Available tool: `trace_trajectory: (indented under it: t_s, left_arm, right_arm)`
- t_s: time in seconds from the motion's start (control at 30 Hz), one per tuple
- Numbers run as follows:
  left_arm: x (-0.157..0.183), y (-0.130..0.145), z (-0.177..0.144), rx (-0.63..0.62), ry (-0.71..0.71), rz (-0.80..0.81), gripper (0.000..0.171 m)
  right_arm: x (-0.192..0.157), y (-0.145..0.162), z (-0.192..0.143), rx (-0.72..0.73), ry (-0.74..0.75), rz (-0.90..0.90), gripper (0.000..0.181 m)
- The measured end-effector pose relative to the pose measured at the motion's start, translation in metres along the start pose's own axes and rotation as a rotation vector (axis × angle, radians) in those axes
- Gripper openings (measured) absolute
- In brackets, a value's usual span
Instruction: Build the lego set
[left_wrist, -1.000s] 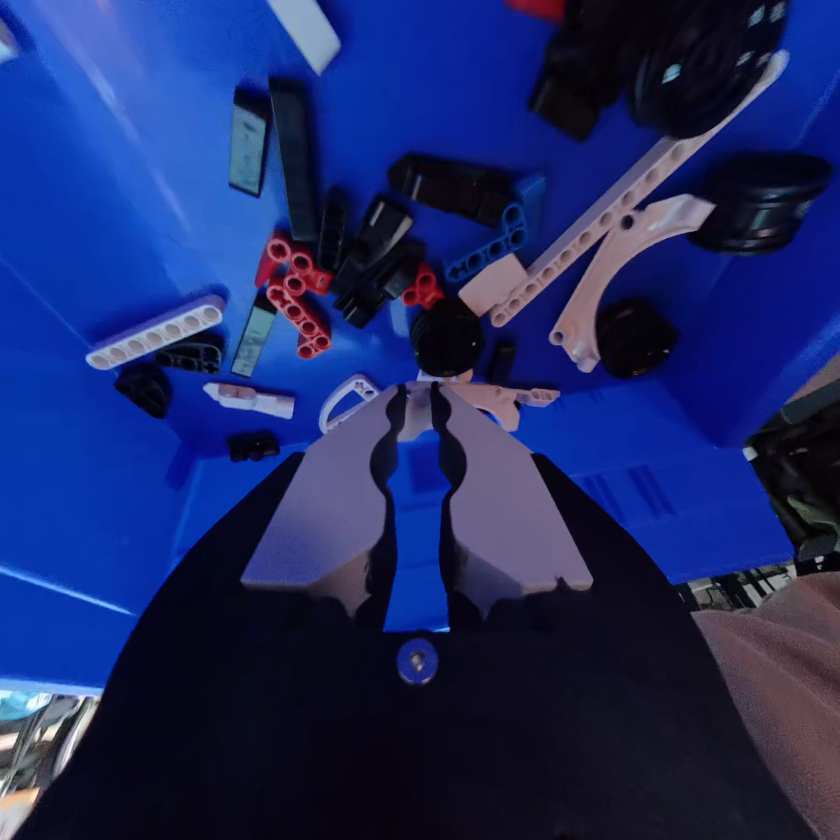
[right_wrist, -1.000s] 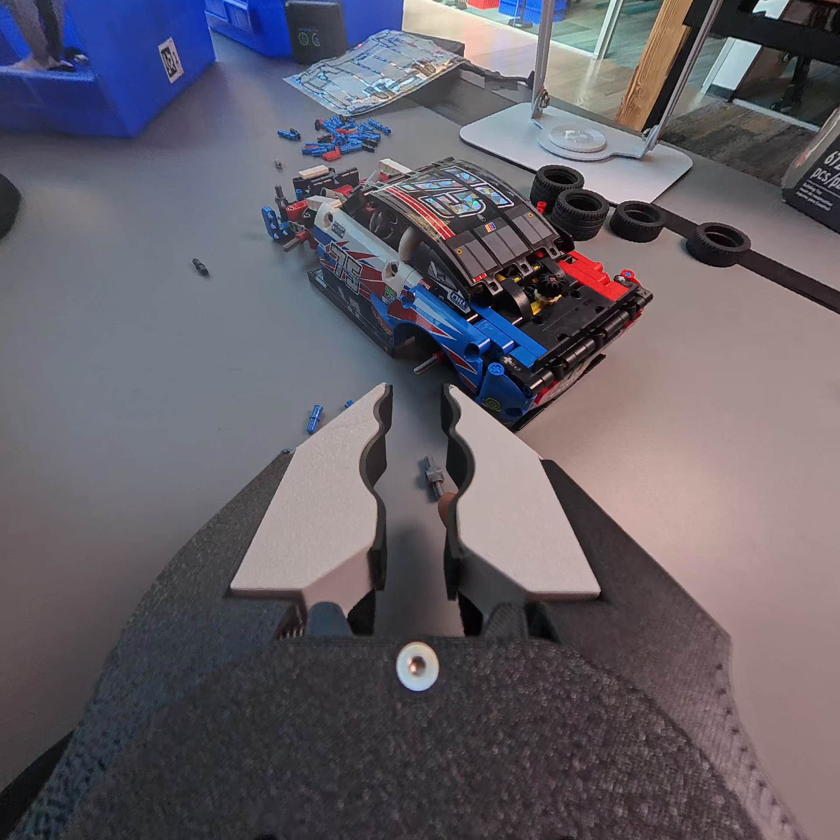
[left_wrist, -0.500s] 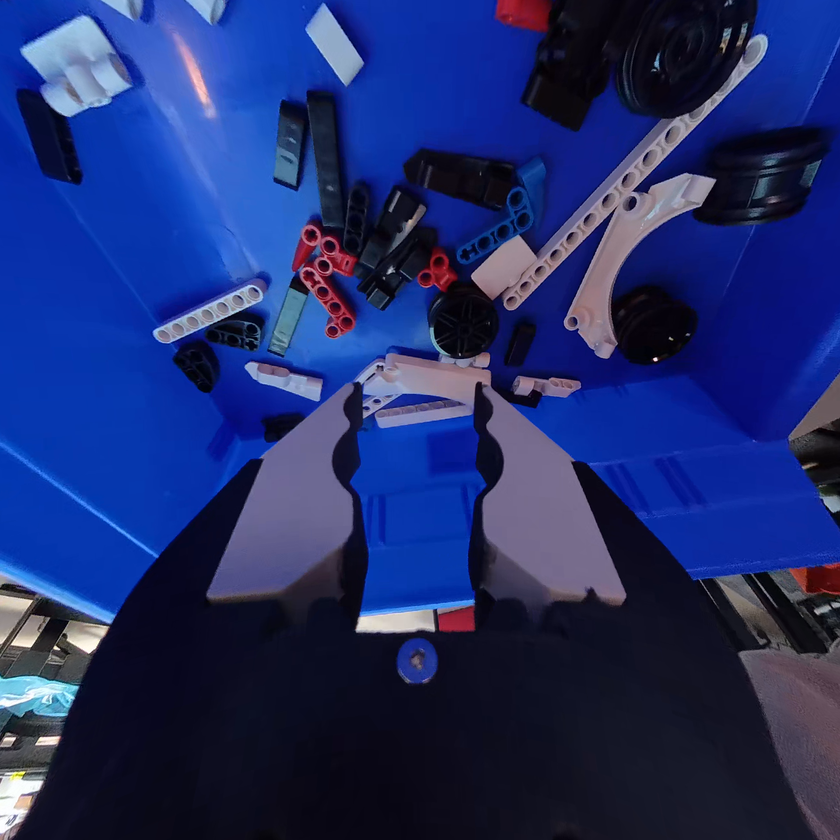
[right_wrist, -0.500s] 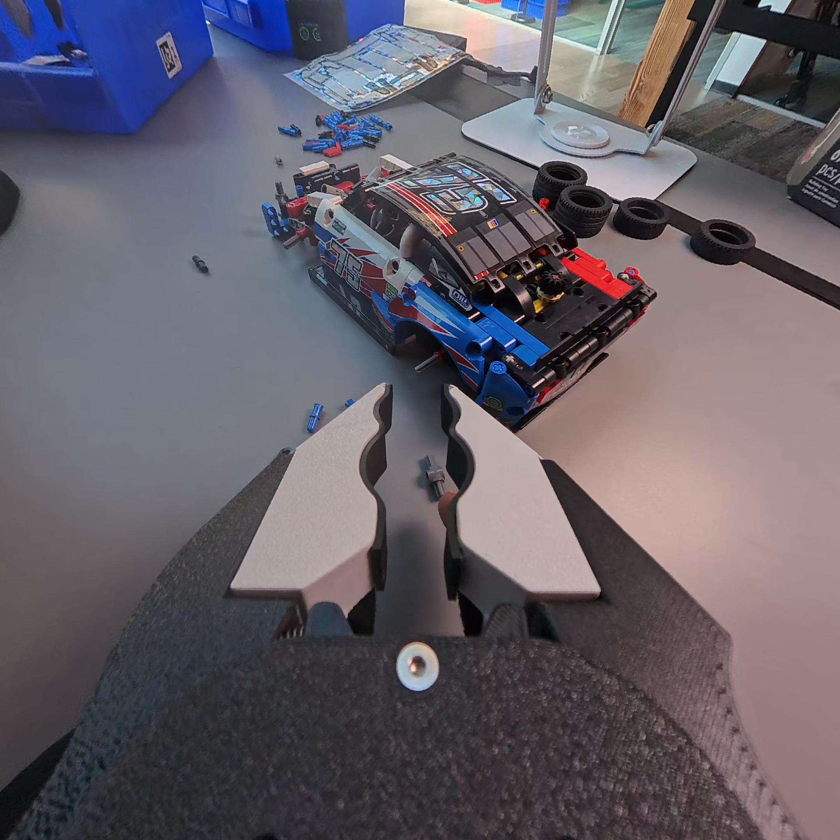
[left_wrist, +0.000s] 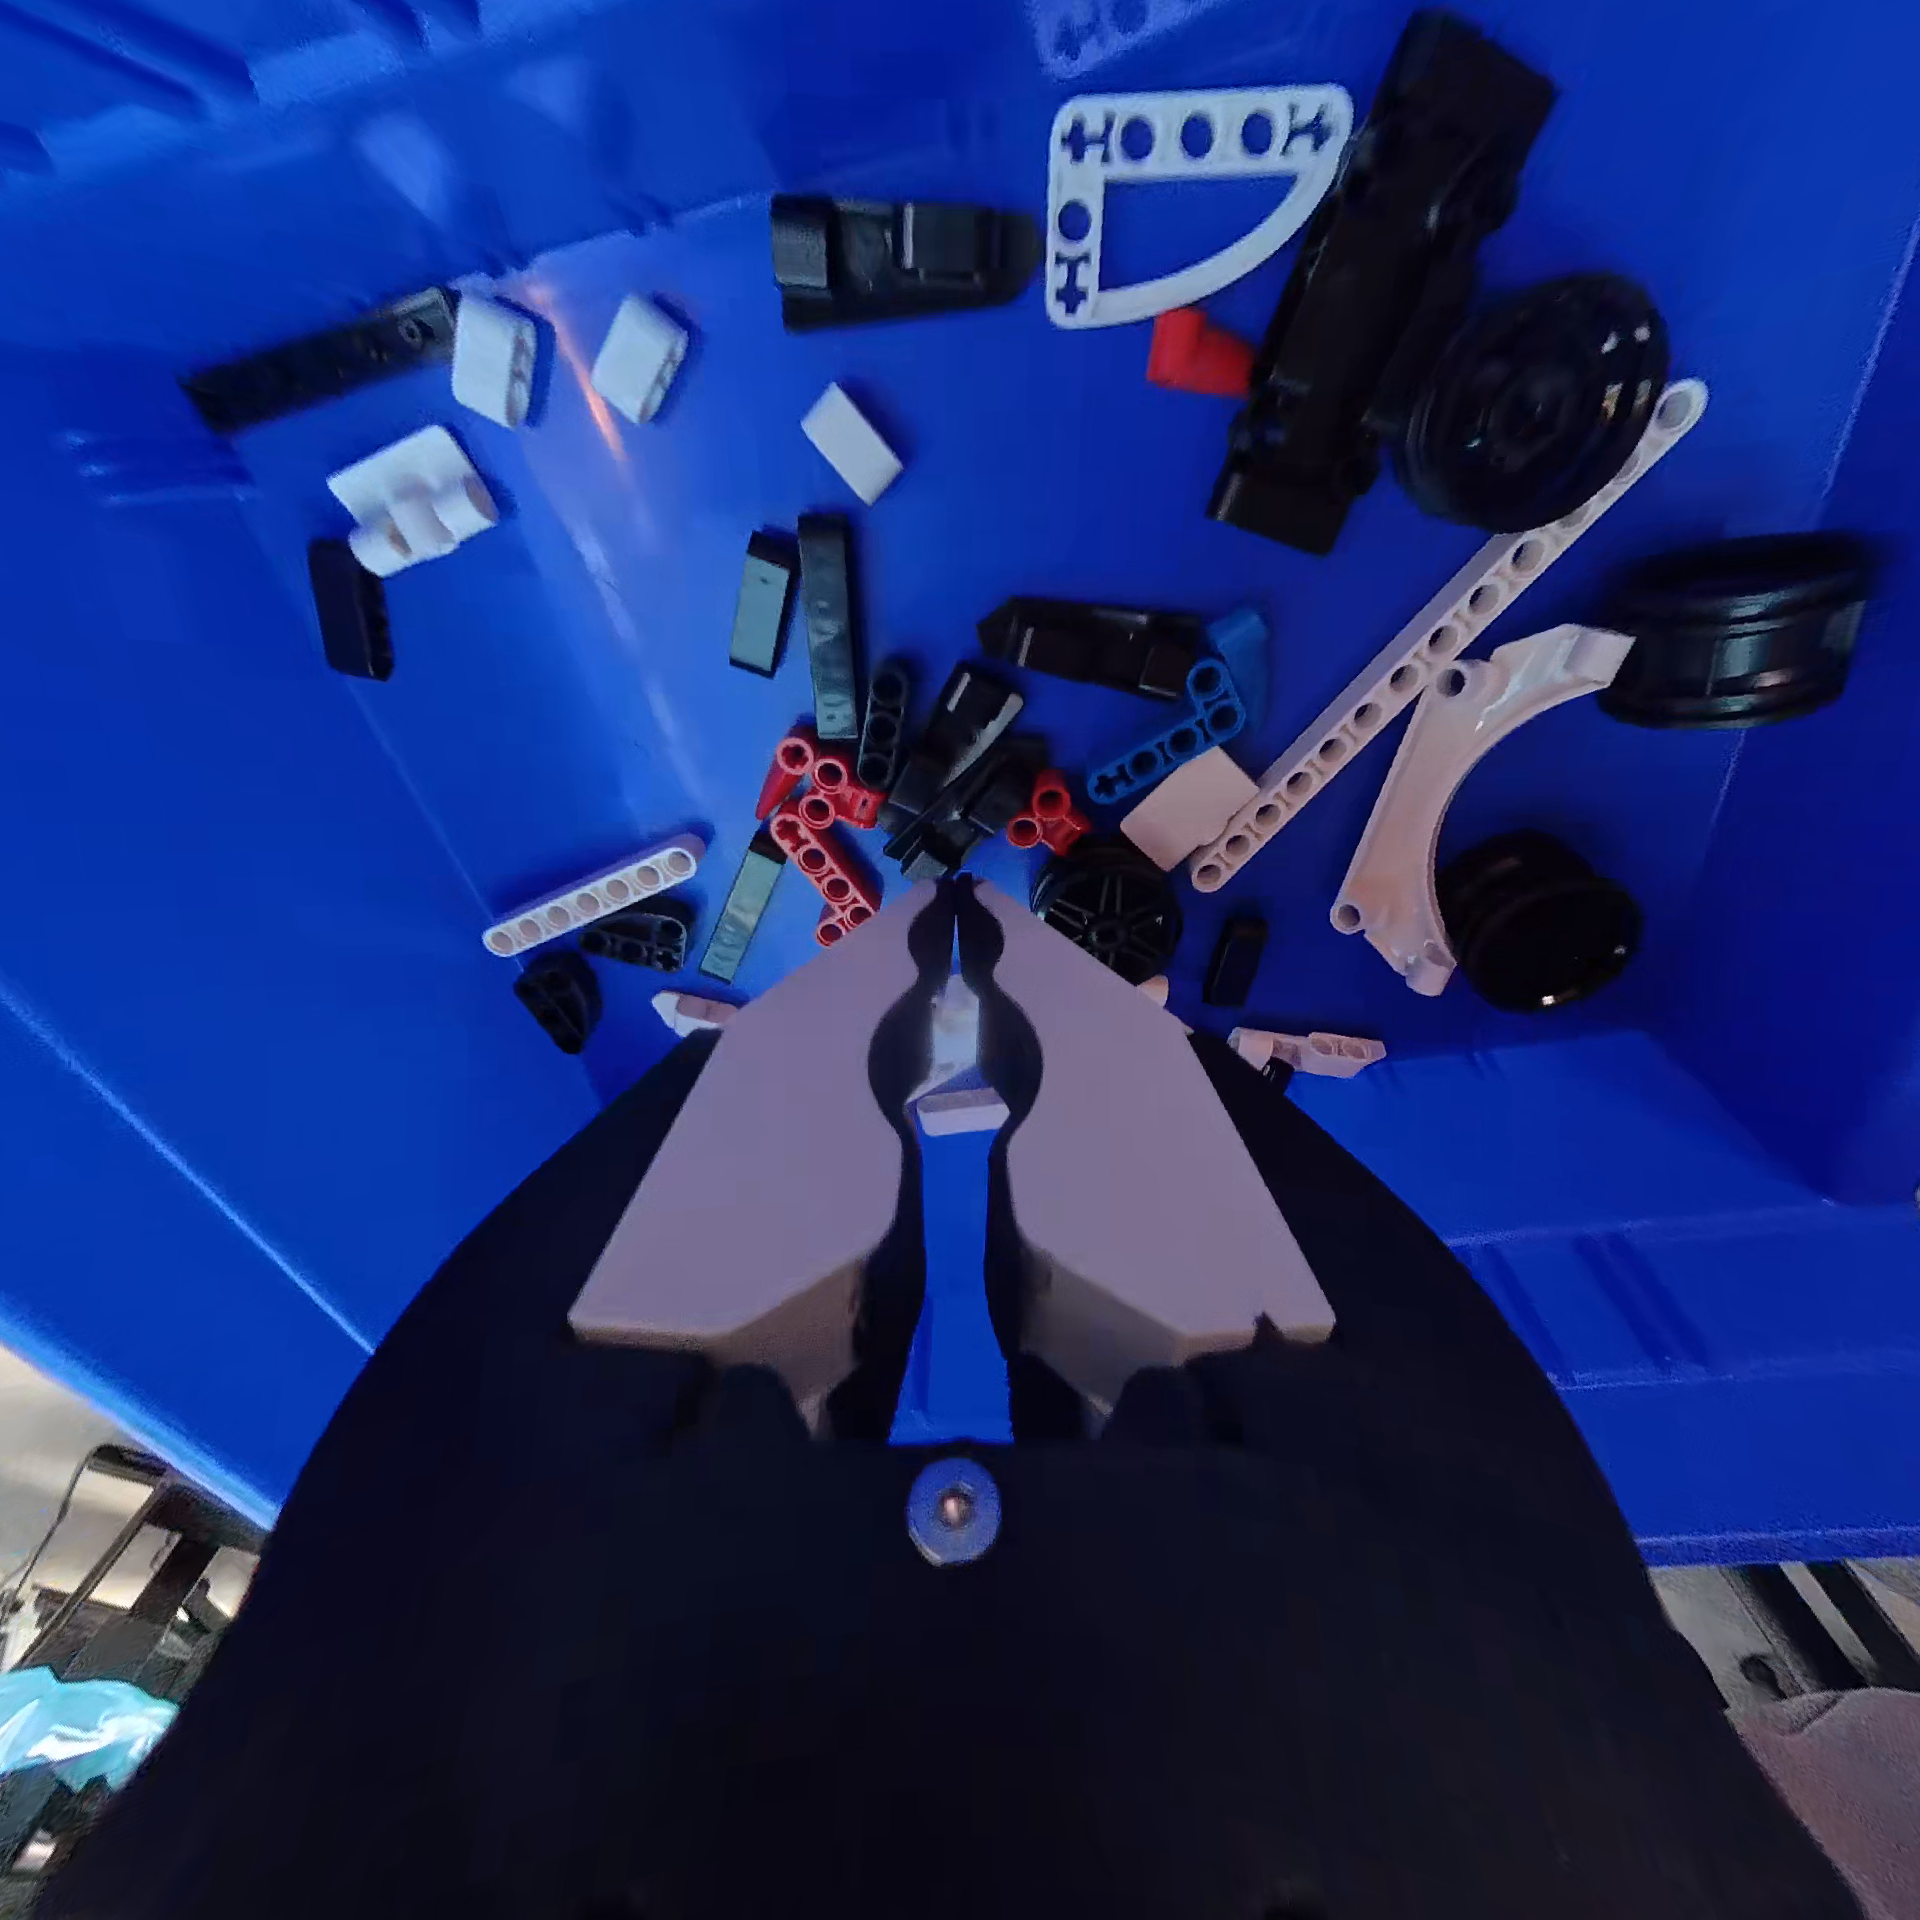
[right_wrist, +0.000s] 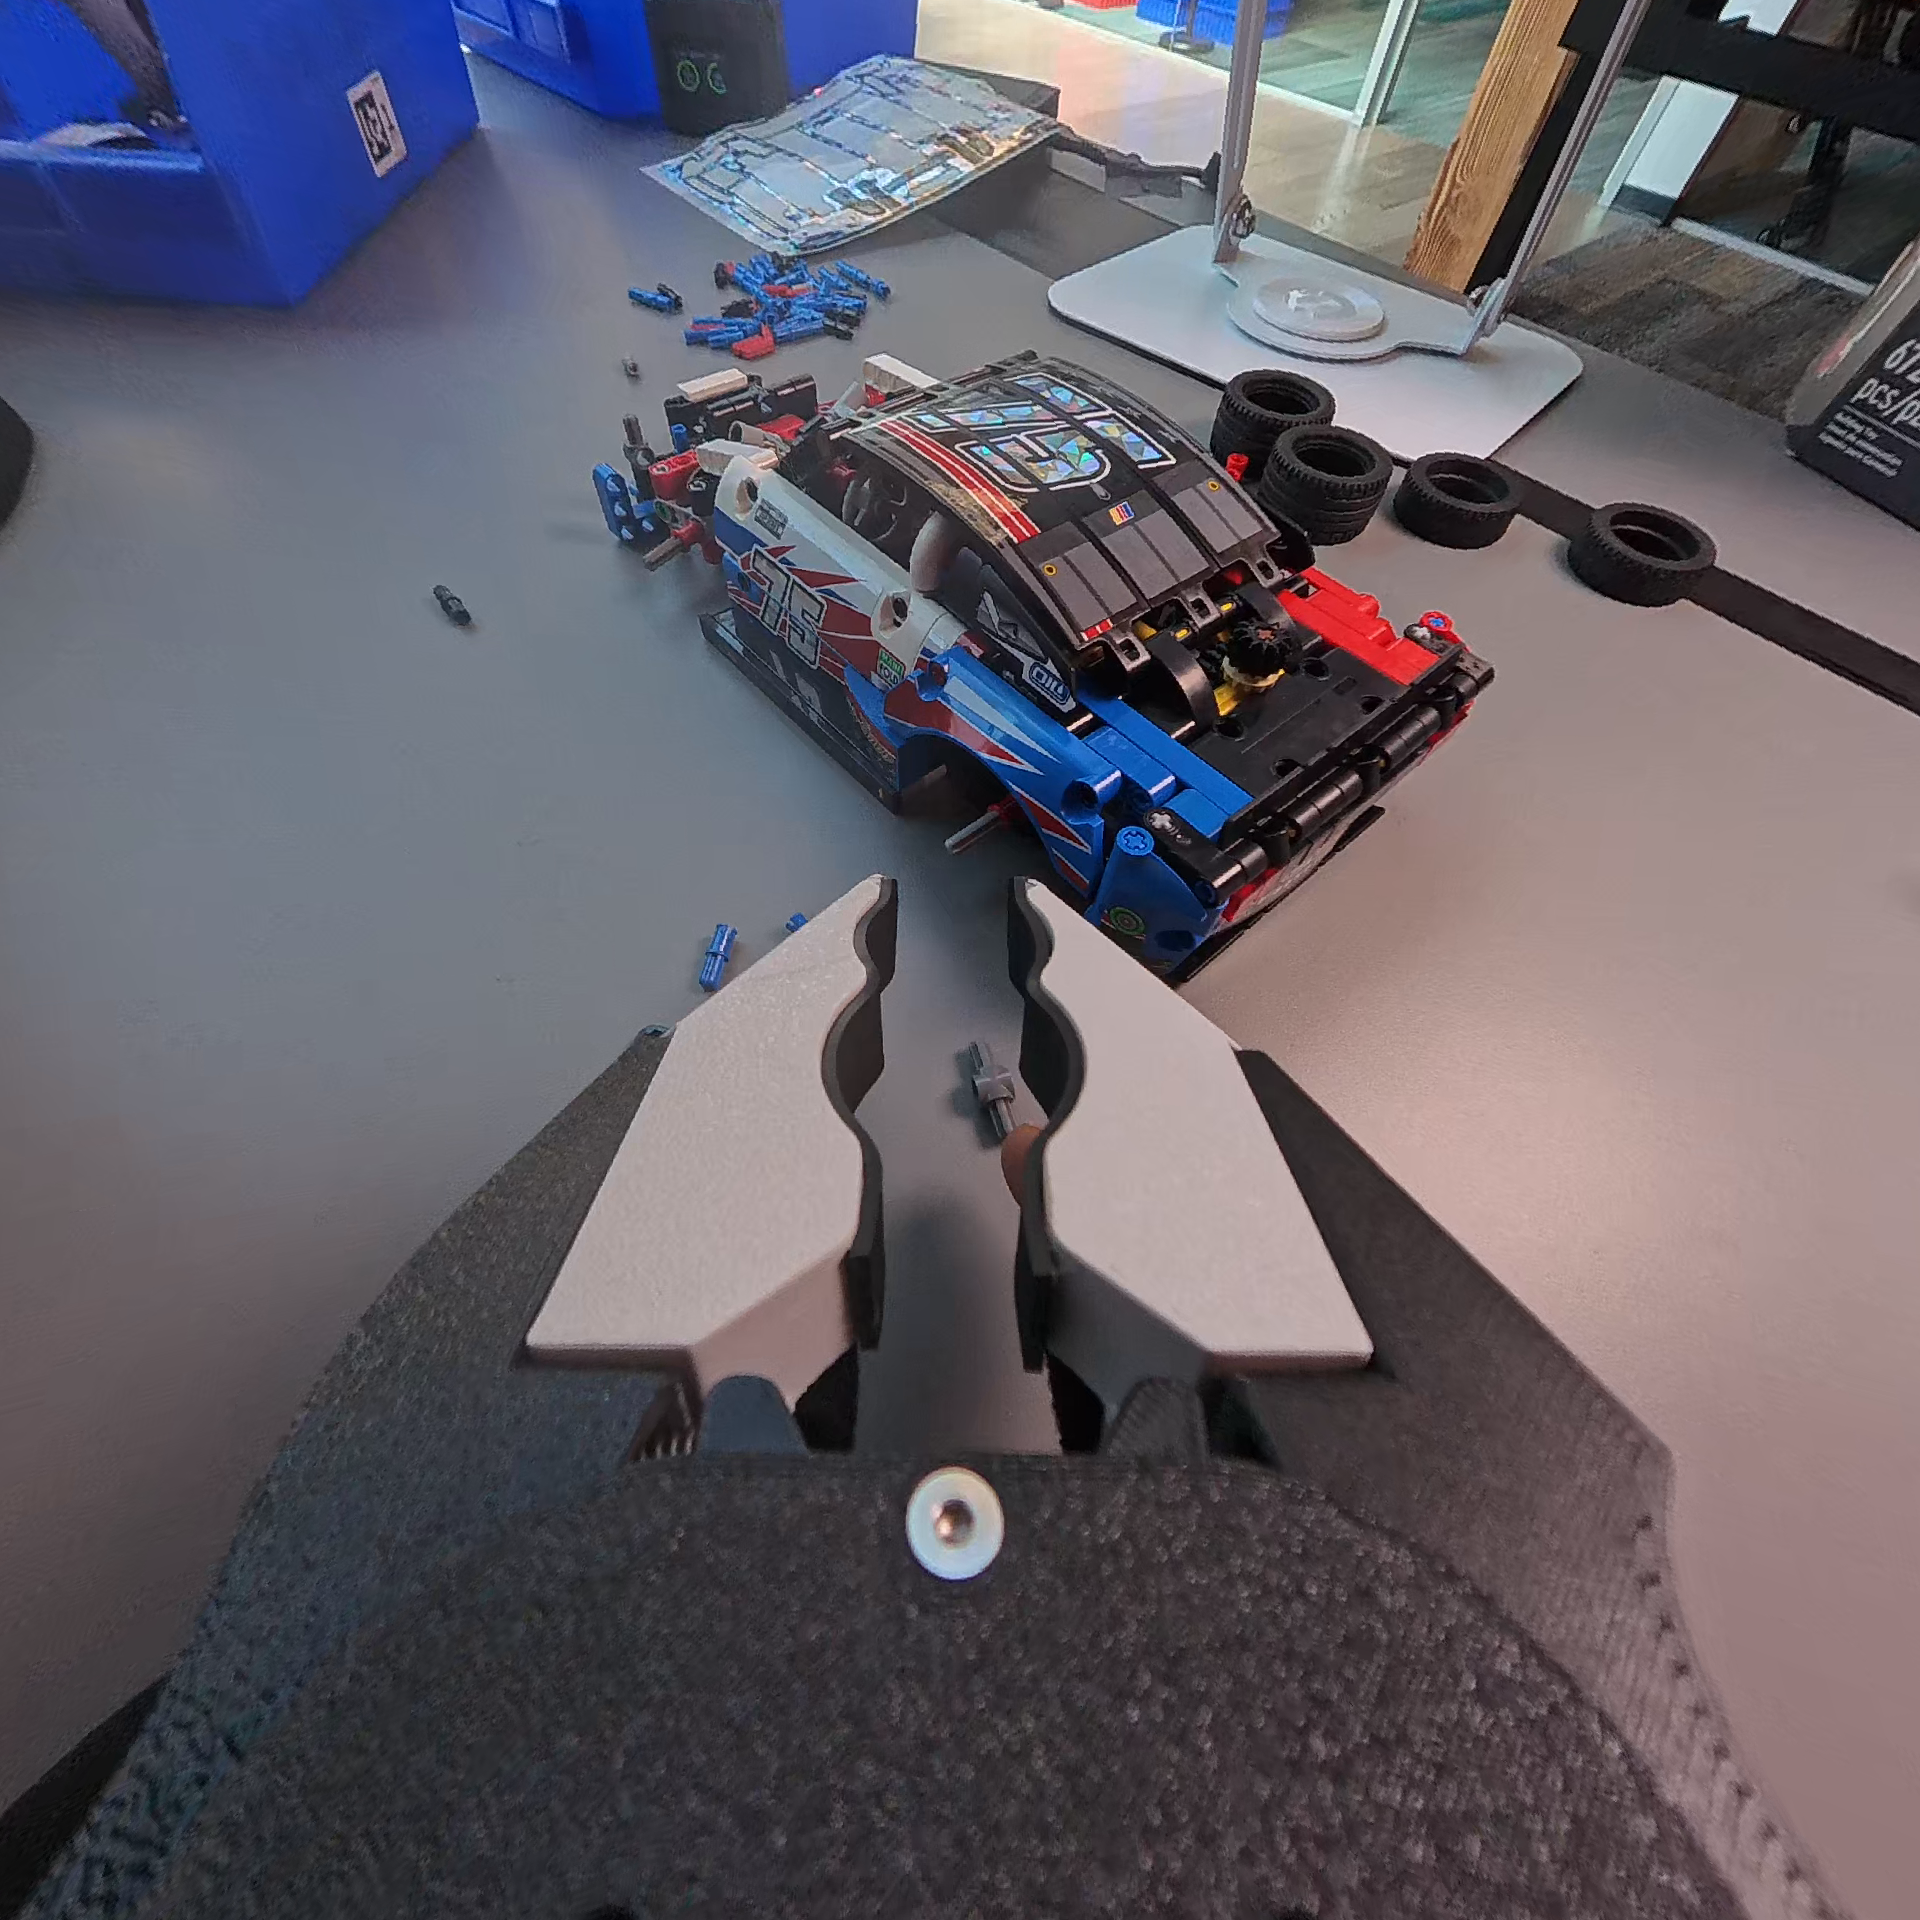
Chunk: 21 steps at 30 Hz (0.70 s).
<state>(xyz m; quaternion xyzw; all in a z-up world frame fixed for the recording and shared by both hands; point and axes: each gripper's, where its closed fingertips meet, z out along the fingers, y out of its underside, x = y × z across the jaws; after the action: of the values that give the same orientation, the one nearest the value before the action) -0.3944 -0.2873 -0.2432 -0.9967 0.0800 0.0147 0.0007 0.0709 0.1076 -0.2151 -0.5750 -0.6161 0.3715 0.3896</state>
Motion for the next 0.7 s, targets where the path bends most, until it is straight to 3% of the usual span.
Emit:
trace_trajectory:
  t_s: [0.03,0.13,0.23,0.37,0.57,0.7]
  left_arm:
    - [0.002,-0.003,-0.003,0.021,0.002,0.01,0.002]
    - [0.017,0.003,-0.003,-0.012,0.072,0.005,0.042]
    - [0.028,0.009,0.005,-0.052,0.093,0.034,0.054]
    - [0.02,0.014,0.016,-0.095,0.016,0.078,0.031]
    - [-0.036,-0.004,-0.007,0.05,-0.254,-0.015,0.031]
    - [-0.043,-0.007,-0.018,0.097,-0.305,-0.038,0.036]
  right_arm:
    - [0.0,0.0,0.0,0.0,0.0,0.001,0.019]
    - [0.0,0.001,0.001,-0.004,-0.003,0.001,0.019]
    - [-0.001,0.002,0.002,-0.008,-0.006,0.001,0.019]
    - [-0.001,0.001,0.002,-0.008,-0.005,0.002,0.019]
    - [-0.001,0.001,0.002,-0.005,-0.002,0.001,0.019]
    - [-0.001,0.0,0.002,-0.004,-0.003,0.001,0.019]
